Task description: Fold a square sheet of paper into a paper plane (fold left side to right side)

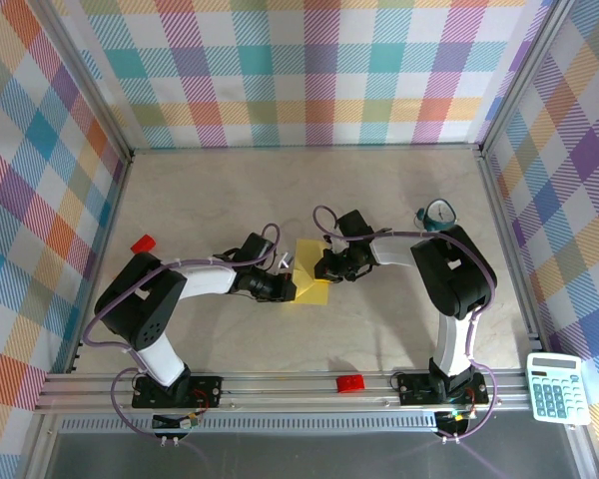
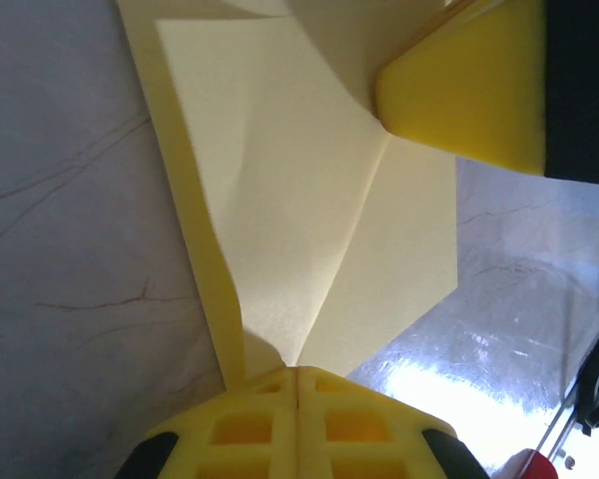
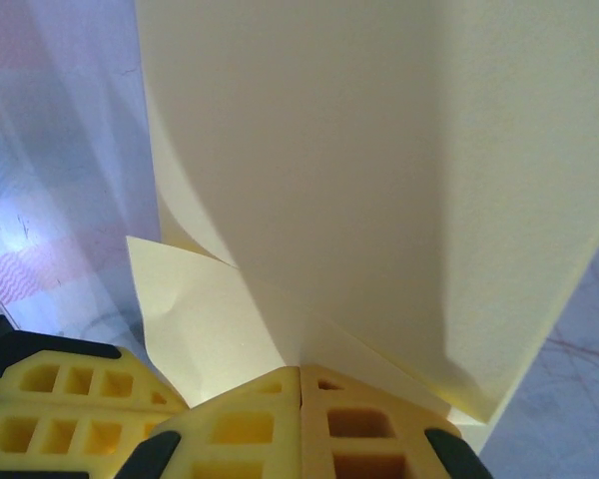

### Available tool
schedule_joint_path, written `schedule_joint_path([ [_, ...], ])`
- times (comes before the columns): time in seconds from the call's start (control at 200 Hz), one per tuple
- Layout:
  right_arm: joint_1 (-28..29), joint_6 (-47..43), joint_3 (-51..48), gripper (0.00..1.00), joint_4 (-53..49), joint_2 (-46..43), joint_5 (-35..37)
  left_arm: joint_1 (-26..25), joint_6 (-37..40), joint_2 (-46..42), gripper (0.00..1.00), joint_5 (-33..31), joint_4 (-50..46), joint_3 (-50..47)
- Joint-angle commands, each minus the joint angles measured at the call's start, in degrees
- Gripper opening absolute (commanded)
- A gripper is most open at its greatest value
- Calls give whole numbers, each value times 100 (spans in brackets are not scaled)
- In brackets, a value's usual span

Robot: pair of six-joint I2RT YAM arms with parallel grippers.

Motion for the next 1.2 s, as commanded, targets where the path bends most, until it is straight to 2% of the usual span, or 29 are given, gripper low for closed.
schedule_joint_path([
  [0.0,-66,-76,-73,0,-378,161,365,41,109,70,0,-170,-231,35],
  [0.295,-15,-83,200,0,-308,-406,166,23,-158,39,0,-287,-14,-357],
  [0.535,373,129,18,0,-166,-686,34,-36,-305,5,0,-313,178,-451],
  [0.855,781,436,14,0,188,-323,-133,-47,-270,50,0,-323,136,-407],
  [1.195,830,481,10,0,246,-43,-148,-65,-255,94,0,-312,117,-363],
])
